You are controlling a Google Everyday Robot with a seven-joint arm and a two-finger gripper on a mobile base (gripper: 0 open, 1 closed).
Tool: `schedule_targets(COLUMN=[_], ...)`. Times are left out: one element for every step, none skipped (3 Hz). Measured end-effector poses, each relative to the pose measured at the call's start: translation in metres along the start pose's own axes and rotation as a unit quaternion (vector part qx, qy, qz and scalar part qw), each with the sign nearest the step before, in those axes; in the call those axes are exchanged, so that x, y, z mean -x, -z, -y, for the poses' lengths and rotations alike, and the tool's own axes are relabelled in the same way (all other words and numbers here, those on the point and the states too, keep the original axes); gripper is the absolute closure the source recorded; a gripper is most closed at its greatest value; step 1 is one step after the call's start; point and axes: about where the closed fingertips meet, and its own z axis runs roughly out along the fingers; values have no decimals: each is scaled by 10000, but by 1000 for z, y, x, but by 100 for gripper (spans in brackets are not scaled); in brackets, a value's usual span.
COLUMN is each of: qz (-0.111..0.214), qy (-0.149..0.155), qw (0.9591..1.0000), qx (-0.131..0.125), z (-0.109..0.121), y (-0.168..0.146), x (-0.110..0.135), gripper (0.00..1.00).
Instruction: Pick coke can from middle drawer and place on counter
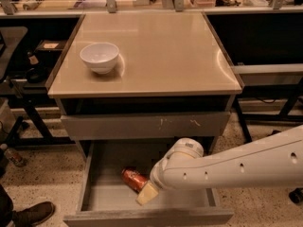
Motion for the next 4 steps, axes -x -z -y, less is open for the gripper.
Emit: schedule_targets(qz=[20, 20, 310, 752], qy=[-132, -132, -240, -323], qw=[9999, 9999, 9992, 9963], qx=[-43, -42, 29, 249], z=[1, 1, 2, -5], y=[-1, -1, -14, -41], x=[1, 1, 9, 36], gripper=[0, 0, 0, 0])
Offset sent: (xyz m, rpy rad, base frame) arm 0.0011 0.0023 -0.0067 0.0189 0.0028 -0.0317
